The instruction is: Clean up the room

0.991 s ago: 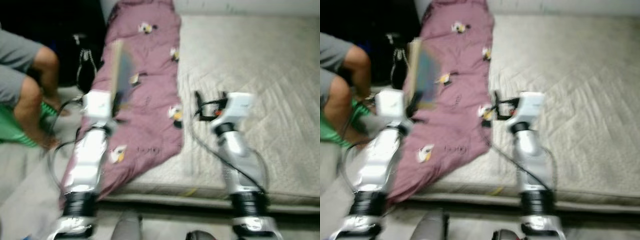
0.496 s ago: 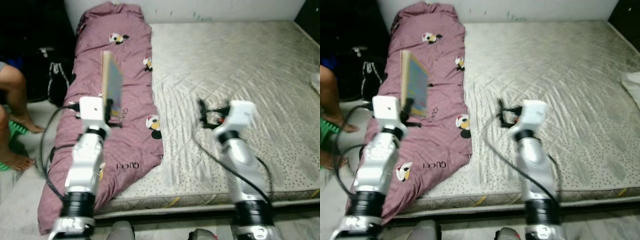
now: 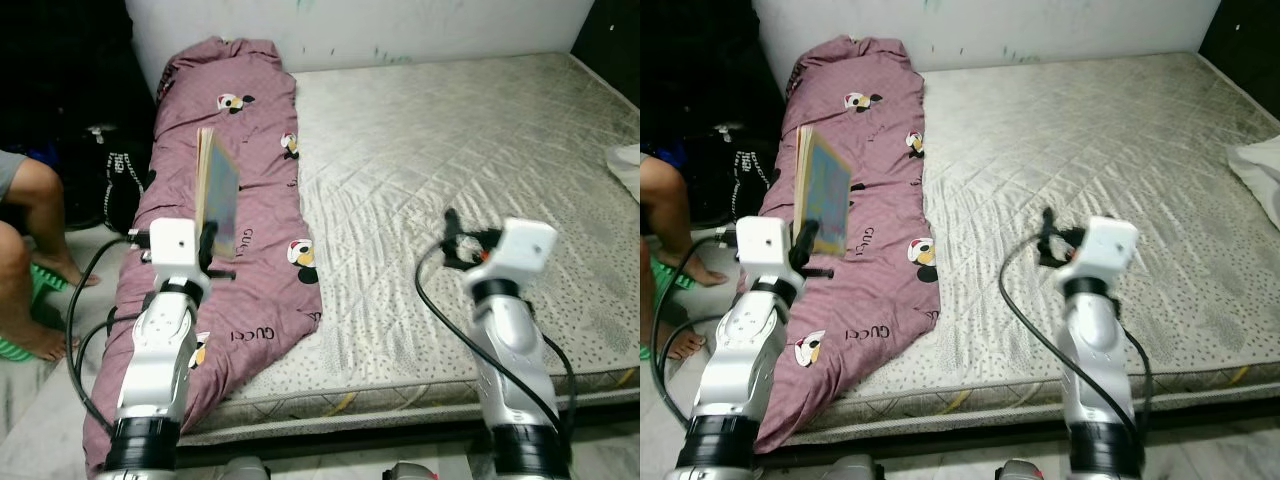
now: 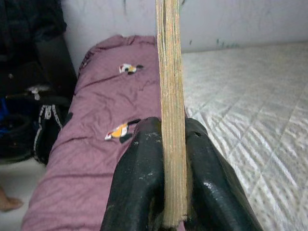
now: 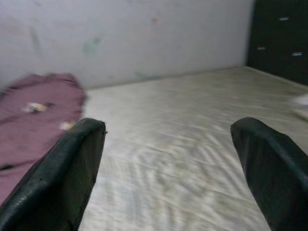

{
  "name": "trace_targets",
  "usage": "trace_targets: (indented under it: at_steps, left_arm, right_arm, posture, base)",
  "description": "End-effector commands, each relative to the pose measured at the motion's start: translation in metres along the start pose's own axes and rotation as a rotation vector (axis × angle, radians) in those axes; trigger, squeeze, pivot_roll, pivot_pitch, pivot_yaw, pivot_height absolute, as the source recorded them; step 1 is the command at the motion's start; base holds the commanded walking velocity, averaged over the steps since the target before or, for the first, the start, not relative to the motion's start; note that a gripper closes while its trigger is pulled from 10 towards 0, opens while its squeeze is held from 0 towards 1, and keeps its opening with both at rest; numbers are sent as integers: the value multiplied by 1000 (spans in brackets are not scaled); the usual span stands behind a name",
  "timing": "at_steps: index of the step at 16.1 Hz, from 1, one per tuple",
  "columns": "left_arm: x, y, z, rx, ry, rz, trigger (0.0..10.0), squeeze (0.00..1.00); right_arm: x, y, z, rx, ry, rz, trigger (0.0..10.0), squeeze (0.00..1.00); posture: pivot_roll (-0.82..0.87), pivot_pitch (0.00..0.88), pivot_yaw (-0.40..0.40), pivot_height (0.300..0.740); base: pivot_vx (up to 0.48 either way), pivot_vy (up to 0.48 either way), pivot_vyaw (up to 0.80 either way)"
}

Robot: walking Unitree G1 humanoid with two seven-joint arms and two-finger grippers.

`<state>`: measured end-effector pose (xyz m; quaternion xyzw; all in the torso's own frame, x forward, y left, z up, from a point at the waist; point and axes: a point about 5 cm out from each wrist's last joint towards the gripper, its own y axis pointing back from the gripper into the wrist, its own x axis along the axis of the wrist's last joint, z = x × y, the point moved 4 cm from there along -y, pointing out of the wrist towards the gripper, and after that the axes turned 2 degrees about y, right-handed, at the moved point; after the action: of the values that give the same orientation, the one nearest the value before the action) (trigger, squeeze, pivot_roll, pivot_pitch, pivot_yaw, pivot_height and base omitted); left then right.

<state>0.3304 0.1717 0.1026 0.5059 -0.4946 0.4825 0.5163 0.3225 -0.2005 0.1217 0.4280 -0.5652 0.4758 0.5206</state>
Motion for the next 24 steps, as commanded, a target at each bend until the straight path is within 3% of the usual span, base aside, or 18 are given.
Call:
trace_targets:
  at_steps: [1,4,9,20,24]
  left_arm:
    - [17,0,1,-4,-12,59,10000,0]
    - [19,0,9,-28,-9,61,10000,0]
    - [25,-1,8,-24,3,74,10000,0]
    - [31,-10,15,-39,17,91,10000,0]
    - [32,-11,16,-42,20,96,10000,0]
  right_arm:
    - [5,1,3,-32,35,11,10000,0]
    - [2,2,-3,-10,21,0,10000,0]
    - [8,3,-14,55,-6,21,10000,0]
    - [12,-1,-12,87,51,41,10000,0]
    - [14,-3,-14,97,54,47,10000,0]
  posture:
    - [-59,0,85,740]
    - [-59,0,72,740]
    - [-45,0,46,740]
    - [-57,0,39,740]
    - [-55,0,34,740]
  base:
    - [0,0,0]
    - [0,0,0]
    - [0,0,0]
    - [0,-242,0]
    - [0,-259,595]
